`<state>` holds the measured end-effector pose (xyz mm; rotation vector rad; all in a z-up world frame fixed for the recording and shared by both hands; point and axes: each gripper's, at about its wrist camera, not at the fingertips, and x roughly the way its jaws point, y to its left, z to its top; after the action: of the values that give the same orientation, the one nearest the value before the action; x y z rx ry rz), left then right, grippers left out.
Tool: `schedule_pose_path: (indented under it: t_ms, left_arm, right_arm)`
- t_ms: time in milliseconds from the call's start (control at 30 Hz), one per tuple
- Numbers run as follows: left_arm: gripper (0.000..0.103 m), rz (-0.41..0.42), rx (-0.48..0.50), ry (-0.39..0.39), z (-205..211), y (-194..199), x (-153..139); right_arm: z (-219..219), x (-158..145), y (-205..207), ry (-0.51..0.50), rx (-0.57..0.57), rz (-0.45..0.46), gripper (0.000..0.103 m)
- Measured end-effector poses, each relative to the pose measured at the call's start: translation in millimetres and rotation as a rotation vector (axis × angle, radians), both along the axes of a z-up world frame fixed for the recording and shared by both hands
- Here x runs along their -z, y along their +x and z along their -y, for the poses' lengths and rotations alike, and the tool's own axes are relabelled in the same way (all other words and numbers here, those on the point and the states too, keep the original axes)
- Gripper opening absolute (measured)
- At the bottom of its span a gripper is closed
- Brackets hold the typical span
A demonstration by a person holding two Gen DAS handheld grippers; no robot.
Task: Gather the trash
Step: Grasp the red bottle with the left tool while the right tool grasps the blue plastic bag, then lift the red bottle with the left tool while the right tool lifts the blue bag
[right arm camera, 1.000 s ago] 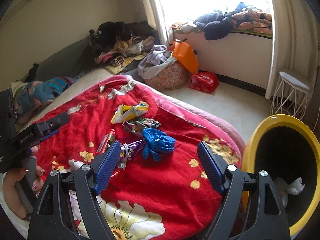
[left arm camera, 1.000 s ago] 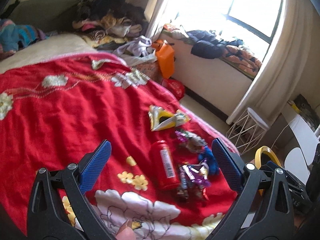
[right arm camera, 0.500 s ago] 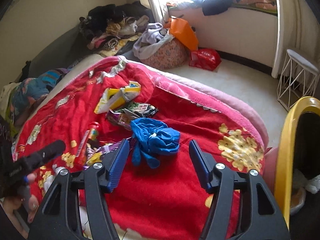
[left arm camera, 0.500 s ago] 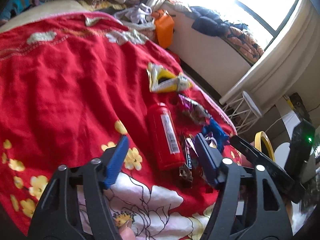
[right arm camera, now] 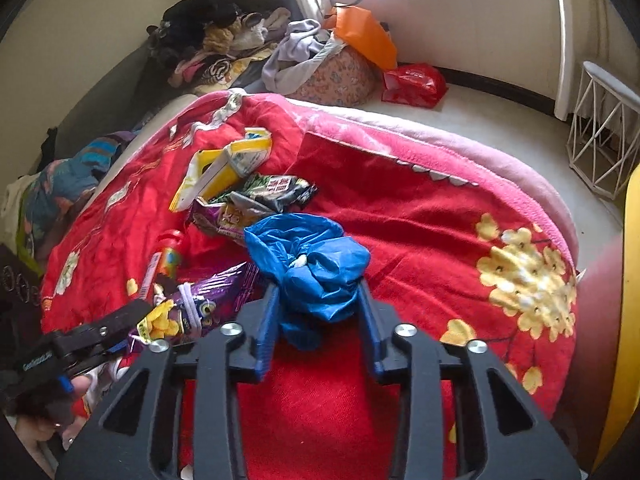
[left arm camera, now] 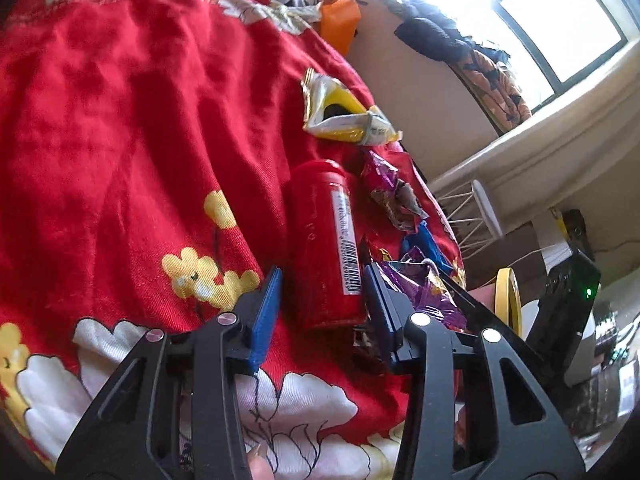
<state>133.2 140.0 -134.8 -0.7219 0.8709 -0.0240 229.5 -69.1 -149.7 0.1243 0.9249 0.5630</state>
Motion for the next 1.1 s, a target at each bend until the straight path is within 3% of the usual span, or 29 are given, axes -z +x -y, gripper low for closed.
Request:
schedule_pose_path:
  t_ms: [167,267,467,1100]
  left_arm:
    - [0.035,-0.006,-0.015,-0.034,-3,1,5]
    - [0.028,0.005,-0.020,-0.029,-4,-1,4]
    - [0.028,0.037,-0.025,-0.040,-10,-10,-3]
    - [0.028,0.126,-0.043,0.049,-12,-29,-49]
  right_arm:
    - [8,-5,-11,0.026,0.003,0.009,0.016]
    - [17,-11,-19,0.035,0.008,0.023,0.016]
    - [28,-19,-36,0.022,0.009,0.050,0.015]
    - [68,-47,-62,0.036,0.110,0.140,0.015]
